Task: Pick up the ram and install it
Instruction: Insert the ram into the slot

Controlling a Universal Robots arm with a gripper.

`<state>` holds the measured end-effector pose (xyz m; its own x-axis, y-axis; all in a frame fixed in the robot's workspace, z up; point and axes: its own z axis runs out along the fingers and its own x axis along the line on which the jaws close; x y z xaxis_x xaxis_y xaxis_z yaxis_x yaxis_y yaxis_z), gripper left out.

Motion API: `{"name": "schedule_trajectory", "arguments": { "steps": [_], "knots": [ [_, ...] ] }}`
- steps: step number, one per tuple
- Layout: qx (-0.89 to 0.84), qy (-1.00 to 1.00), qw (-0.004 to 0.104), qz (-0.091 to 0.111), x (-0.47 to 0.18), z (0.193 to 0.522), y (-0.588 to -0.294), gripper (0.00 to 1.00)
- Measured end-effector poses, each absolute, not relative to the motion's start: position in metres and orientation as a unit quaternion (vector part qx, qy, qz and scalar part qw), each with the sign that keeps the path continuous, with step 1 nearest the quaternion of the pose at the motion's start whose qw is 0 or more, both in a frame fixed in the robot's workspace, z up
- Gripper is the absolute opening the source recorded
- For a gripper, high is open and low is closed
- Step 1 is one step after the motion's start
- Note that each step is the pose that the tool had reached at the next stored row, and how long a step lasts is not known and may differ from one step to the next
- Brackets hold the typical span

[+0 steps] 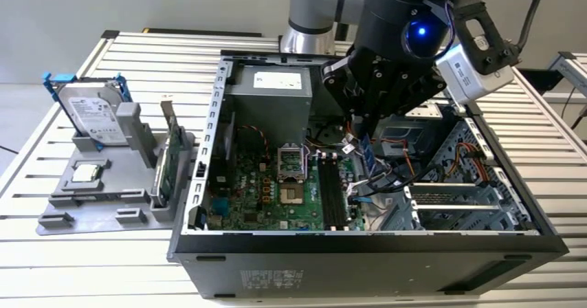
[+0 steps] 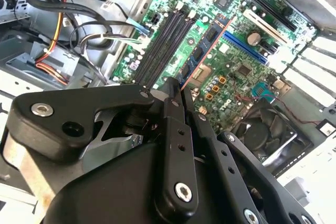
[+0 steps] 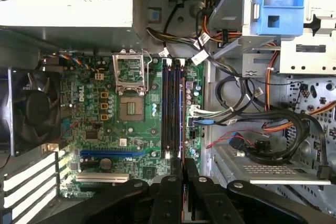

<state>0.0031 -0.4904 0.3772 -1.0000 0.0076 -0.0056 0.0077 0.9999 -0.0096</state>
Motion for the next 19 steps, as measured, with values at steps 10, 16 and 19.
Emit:
{"name": "schedule_trajectory", "arguments": {
  "steps": [10, 16, 19],
  "knots": [
    [0.004, 1.0, 0.003, -0.005, 0.003, 0.371, -0.49, 0.0],
    [0.004, 1.0, 0.003, -0.005, 0.003, 0.368, -0.49, 0.0],
    [0.004, 1.0, 0.003, -0.005, 0.003, 0.366, -0.488, 0.0]
  ]
}}
